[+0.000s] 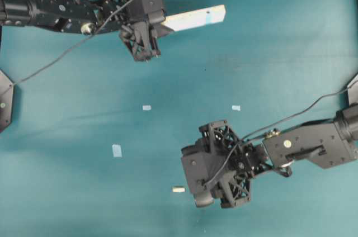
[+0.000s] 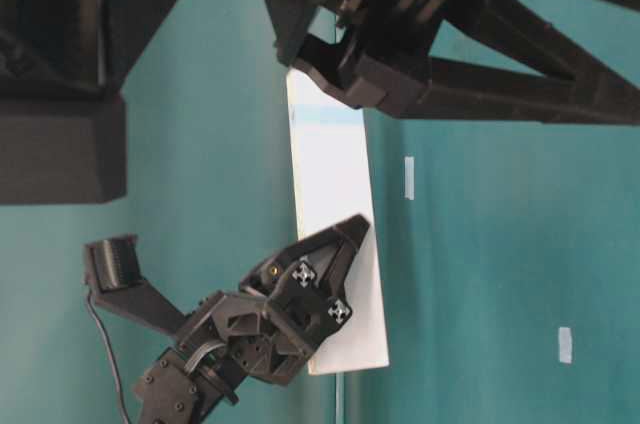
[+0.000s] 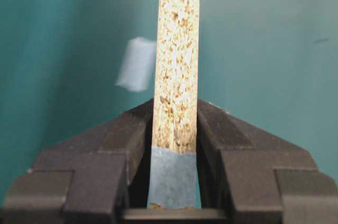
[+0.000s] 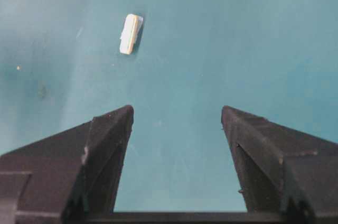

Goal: Move the wooden board into place and insert the rod into its hole.
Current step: 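Drag the white board with the left gripper down toward table center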

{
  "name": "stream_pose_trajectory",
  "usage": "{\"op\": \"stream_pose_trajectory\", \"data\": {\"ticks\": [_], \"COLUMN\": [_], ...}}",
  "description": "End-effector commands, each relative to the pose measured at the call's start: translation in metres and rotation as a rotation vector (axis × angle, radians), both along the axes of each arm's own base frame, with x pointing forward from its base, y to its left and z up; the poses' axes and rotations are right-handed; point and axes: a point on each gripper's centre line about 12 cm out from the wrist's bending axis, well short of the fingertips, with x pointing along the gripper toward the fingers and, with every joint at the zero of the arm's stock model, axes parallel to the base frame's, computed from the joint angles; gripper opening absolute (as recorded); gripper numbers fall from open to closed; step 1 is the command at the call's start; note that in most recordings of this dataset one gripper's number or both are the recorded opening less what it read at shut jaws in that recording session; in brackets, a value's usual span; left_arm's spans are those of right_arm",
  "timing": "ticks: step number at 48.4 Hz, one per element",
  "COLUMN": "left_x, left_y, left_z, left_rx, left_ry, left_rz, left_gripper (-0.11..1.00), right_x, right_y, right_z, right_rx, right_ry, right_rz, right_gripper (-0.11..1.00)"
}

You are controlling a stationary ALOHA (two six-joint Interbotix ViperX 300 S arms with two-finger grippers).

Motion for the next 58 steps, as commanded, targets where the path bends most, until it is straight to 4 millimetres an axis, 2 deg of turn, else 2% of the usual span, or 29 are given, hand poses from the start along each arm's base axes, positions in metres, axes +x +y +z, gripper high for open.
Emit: {"op": "stream_pose_trajectory", "data": {"ticks": [1,27,58], "left_x": [0.012,0.025,0.027], "left_y": [-0.01,-0.068,-0.111], "left_z": [0.025,0.02,0.016], "left_rx": [-0.002,-0.107,-0.173], "left_ry": [-0.078,-0.089,-0.087], "left_rz": [-0.011,-0.072,-0.123], "left_gripper": [0.21,0.21,0.21], "right_x": [0.005,0.005,0.005], "right_y": [0.004,0.004,0.004], "right_z": [0.014,0.014,0.011], "right_rx": [0.012,0.012,0.01], "right_ry": [-0.04,-0.038,-0.034], "right_rz": [0.006,0.005,0.006], "right_gripper": [0.75,0.75,0.75]}}
